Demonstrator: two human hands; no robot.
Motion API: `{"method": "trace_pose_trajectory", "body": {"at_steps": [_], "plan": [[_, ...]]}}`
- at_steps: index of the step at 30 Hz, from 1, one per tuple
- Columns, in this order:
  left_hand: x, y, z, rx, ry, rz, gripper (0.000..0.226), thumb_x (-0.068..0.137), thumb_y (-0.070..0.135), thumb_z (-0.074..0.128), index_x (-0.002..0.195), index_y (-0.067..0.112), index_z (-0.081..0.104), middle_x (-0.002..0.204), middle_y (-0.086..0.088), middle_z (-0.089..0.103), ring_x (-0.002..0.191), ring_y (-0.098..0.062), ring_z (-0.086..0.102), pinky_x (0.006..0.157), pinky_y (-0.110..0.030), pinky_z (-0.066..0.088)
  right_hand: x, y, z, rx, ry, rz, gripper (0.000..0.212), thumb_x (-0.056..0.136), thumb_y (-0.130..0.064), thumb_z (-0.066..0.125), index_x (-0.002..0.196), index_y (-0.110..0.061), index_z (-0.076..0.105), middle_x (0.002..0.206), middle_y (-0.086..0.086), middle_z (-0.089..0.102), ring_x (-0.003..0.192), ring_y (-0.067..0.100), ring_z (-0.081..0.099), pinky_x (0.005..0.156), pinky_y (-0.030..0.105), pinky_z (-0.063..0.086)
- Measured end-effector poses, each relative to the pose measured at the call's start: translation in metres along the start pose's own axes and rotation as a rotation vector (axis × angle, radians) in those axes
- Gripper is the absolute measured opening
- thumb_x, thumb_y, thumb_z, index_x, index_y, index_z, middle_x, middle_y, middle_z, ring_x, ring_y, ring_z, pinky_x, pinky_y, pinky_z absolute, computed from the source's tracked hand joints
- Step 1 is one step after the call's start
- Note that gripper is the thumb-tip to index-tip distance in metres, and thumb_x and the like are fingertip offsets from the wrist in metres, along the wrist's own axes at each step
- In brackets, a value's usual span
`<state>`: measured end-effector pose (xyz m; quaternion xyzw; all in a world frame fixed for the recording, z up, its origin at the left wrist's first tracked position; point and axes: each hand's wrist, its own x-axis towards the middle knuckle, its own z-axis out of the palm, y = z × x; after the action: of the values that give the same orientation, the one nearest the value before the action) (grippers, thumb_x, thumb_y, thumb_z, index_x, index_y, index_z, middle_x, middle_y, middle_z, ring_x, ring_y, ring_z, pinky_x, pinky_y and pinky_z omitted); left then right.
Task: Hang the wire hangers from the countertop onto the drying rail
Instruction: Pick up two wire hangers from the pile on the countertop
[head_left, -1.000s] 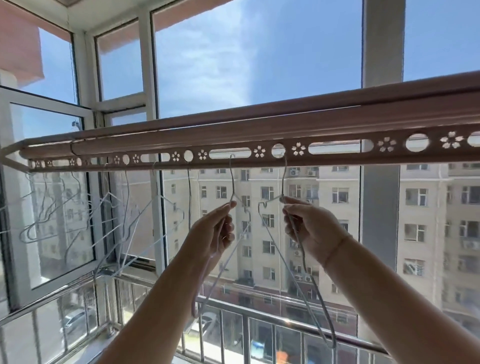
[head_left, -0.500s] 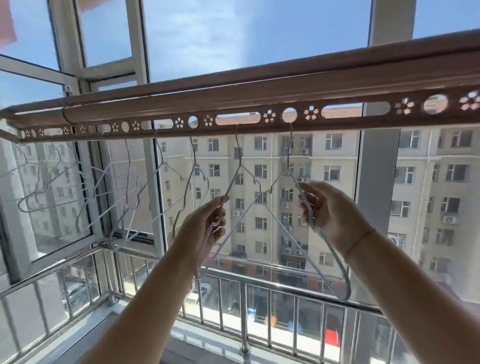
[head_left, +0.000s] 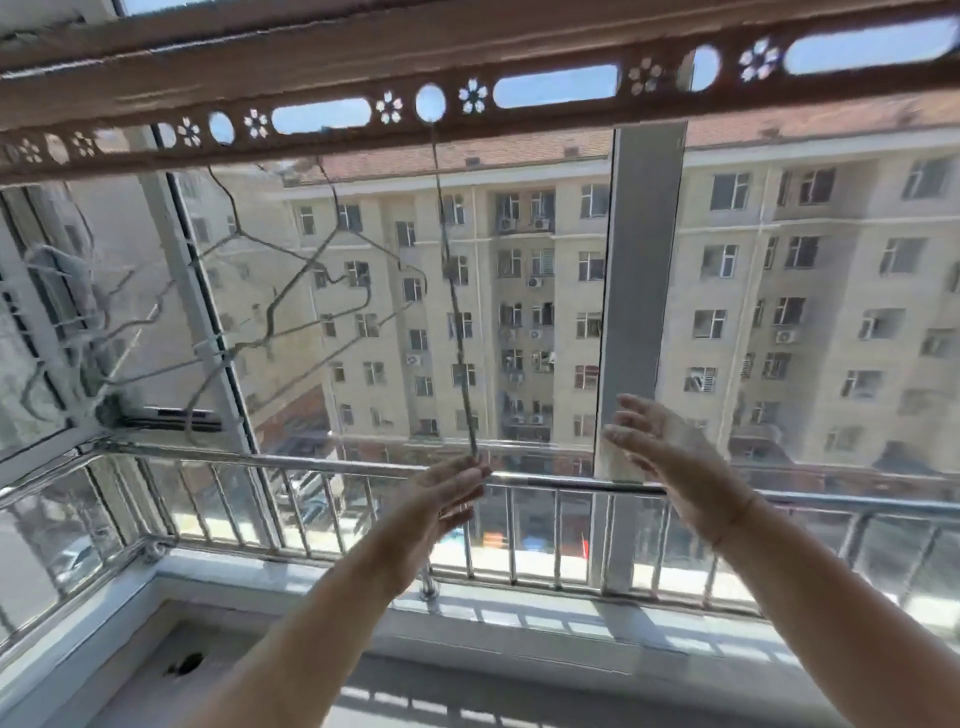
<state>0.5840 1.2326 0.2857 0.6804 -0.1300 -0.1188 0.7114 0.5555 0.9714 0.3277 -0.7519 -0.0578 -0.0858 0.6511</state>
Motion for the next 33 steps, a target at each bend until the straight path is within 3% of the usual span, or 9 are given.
{"method": "trace_pose_trajectory", "body": {"at_steps": [7, 10, 13, 17, 21, 25, 30, 33], "plan": [[0.013, -0.027, 0.126, 0.142, -0.238, 0.018, 0.051, 0.075, 0.035, 0.068, 0.124, 0.036, 0.053, 0.127, 0.009, 0.062, 0.120, -0.009, 0.056, 0.104, -0.034, 0.040, -0.077, 0.033, -0.110, -0.134, 0.176, -0.001, 0.088, 0.063, -0.042, 0.071, 0.140, -0.028, 0.032, 0.144, 0.006, 0.037, 0.130, 0.018, 0.036, 0.105, 0.035, 0.034], [0.012, -0.039, 0.198, 0.174, -0.333, 0.008, 0.058, 0.070, 0.040, 0.074, 0.124, 0.036, 0.053, 0.128, 0.010, 0.061, 0.122, -0.009, 0.054, 0.110, -0.042, 0.034, -0.125, 0.043, -0.167, -0.173, 0.268, 0.010, 0.090, 0.066, -0.041, 0.072, 0.143, -0.029, 0.029, 0.147, 0.003, 0.034, 0.135, 0.019, 0.031, 0.103, 0.029, 0.031], [0.004, -0.050, 0.272, 0.172, -0.432, 0.006, 0.062, 0.066, 0.040, 0.076, 0.124, 0.036, 0.052, 0.130, 0.009, 0.060, 0.122, -0.010, 0.054, 0.107, -0.035, 0.038, -0.174, 0.056, -0.222, -0.174, 0.369, 0.053, 0.088, 0.074, -0.032, 0.075, 0.146, -0.024, 0.024, 0.149, 0.003, 0.031, 0.138, 0.020, 0.029, 0.101, 0.027, 0.030], [-0.010, -0.068, 0.365, 0.162, -0.556, -0.001, 0.071, 0.069, 0.034, 0.073, 0.135, 0.025, 0.048, 0.132, 0.007, 0.058, 0.118, -0.006, 0.056, 0.091, -0.016, 0.045, -0.242, 0.075, -0.292, -0.234, 0.496, 0.117, 0.085, 0.072, -0.031, 0.076, 0.143, -0.027, 0.029, 0.146, 0.004, 0.036, 0.134, 0.019, 0.033, 0.101, 0.031, 0.033], [-0.031, -0.085, 0.452, 0.129, -0.661, -0.005, 0.069, 0.071, 0.027, 0.071, 0.136, 0.022, 0.047, 0.130, 0.007, 0.060, 0.113, -0.005, 0.061, 0.088, -0.017, 0.049, -0.313, 0.089, -0.356, -0.210, 0.595, 0.172, 0.077, 0.076, -0.020, 0.074, 0.140, -0.027, 0.032, 0.142, -0.001, 0.039, 0.132, 0.016, 0.035, 0.104, 0.033, 0.034], [-0.046, -0.103, 0.532, 0.105, -0.739, -0.019, 0.070, 0.071, 0.024, 0.073, 0.136, 0.018, 0.047, 0.130, 0.002, 0.060, 0.112, -0.009, 0.062, 0.086, -0.019, 0.050, -0.378, 0.097, -0.410, -0.218, 0.701, 0.223, 0.070, 0.079, -0.017, 0.070, 0.138, -0.026, 0.033, 0.137, -0.004, 0.039, 0.131, 0.013, 0.034, 0.096, 0.025, 0.032], [-0.049, -0.120, 0.612, 0.139, -0.844, -0.048, 0.071, 0.069, 0.026, 0.074, 0.135, 0.017, 0.049, 0.130, 0.001, 0.061, 0.115, -0.010, 0.060, 0.093, -0.022, 0.049, -0.438, 0.111, -0.465, -0.214, 0.889, 0.320, 0.069, 0.080, -0.018, 0.069, 0.140, -0.019, 0.034, 0.133, 0.001, 0.042, 0.125, 0.014, 0.040, 0.096, 0.026, 0.035], [-0.045, -0.130, 0.660, 0.142, -0.901, -0.066, 0.063, 0.074, 0.015, 0.076, 0.132, 0.013, 0.051, 0.128, -0.003, 0.061, 0.115, -0.013, 0.060, 0.088, -0.018, 0.051, -0.465, 0.122, -0.496, -0.210, 0.999, 0.356, 0.061, 0.082, -0.016, 0.067, 0.136, -0.015, 0.039, 0.130, 0.004, 0.046, 0.119, 0.017, 0.046, 0.094, 0.027, 0.037]]}}
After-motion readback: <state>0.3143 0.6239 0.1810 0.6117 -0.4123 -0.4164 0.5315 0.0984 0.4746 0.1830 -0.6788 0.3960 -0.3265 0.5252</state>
